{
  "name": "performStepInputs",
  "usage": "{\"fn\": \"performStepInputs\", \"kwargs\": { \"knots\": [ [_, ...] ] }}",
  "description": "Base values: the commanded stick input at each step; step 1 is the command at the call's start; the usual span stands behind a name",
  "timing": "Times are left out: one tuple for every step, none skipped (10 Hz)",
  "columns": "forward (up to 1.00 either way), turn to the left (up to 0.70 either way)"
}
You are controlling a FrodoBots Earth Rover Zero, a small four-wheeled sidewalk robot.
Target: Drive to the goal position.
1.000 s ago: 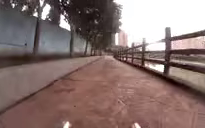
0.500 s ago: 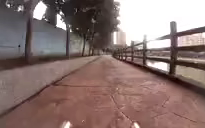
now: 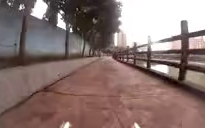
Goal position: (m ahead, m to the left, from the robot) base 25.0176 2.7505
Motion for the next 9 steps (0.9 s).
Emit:
{"fn": "performStepInputs", "kwargs": {
  "knots": [
    [0.70, 0.00],
    [0.70, 0.00],
    [0.70, 0.00],
    [0.70, 0.00],
    [0.70, 0.00],
    [0.70, 0.00],
    [0.70, 0.00],
    [0.70, 0.00],
    [0.70, 0.00]
  ]
}}
